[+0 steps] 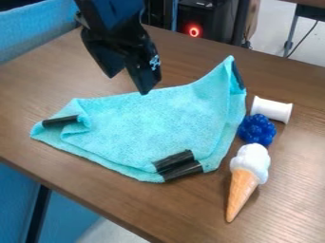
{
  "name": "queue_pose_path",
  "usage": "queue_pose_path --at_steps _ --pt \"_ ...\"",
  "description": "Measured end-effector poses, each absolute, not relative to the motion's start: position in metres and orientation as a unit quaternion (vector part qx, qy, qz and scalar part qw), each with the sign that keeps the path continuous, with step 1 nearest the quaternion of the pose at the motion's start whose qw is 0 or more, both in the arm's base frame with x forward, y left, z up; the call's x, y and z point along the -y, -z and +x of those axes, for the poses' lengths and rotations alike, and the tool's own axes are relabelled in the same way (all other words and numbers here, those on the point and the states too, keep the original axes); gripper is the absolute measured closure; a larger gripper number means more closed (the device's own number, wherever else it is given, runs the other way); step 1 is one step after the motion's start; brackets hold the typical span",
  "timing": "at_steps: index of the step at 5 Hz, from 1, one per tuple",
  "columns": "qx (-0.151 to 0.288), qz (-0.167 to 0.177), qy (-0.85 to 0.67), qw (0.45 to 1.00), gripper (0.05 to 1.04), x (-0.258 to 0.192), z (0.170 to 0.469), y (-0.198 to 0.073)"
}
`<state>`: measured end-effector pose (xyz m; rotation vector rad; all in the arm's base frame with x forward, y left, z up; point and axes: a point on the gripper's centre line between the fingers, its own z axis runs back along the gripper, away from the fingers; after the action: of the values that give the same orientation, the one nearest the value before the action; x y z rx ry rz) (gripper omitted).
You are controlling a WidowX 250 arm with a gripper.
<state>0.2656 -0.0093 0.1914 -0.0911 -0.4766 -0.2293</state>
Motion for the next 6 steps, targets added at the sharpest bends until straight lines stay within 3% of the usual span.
queue_pose_path --at_steps 2,6 --pt "0.223 -0.036 0.117 0.967 0.083 0.017 0.264 -0.174" --pt "0.196 0.021 0.151 0.969 0.083 0.038 0.274 -0.125"
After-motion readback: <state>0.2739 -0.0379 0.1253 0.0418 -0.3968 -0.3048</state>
